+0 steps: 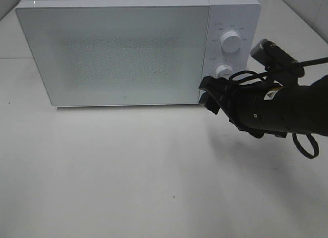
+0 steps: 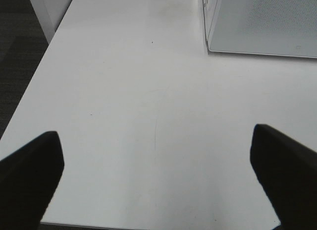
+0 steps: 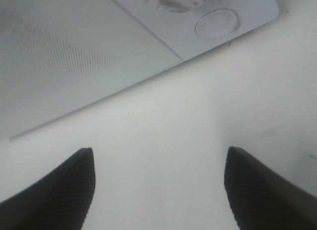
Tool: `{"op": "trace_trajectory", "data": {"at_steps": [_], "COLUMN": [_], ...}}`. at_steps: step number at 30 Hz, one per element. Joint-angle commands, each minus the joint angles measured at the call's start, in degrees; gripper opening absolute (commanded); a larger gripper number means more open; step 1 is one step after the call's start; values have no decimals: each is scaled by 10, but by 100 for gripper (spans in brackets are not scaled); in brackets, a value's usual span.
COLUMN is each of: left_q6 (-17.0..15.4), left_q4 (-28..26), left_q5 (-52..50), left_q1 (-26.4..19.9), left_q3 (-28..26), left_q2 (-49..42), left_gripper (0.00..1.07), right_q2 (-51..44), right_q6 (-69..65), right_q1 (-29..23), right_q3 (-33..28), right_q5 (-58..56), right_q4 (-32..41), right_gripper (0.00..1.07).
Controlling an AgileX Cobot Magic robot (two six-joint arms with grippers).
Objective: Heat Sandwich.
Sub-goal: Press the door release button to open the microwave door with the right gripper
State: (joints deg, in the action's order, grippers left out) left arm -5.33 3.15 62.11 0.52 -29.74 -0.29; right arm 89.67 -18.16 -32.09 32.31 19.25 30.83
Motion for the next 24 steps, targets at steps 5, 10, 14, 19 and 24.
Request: {"op": "trace_trajectory", "data": {"at_steps": [5, 10, 14, 19, 24], "left_q6": [-1, -1, -1, -1, -1], "left_q4": [-2, -2, -2, -2, -2], "left_q5": [-7, -7, -7, -7, -7], "left_q1": [3, 3, 3, 3, 3], "left_q3": [0, 0, 0, 0, 0], "left_q2": [-9, -9, -9, -9, -9], "left_gripper": [98, 98, 98, 98, 98], "right_q2": [-25, -42, -70, -123, -189], "right_q6": [182, 189, 189, 189, 189], "right_q1": [1, 1, 1, 1, 1], "right_q3": [47, 73, 89, 92, 92], "right_q5": [-174, -276, -355, -401, -439], "right_q4": [-30, -116, -179, -213, -232], "right_gripper": [71, 71, 71, 71, 71]}}
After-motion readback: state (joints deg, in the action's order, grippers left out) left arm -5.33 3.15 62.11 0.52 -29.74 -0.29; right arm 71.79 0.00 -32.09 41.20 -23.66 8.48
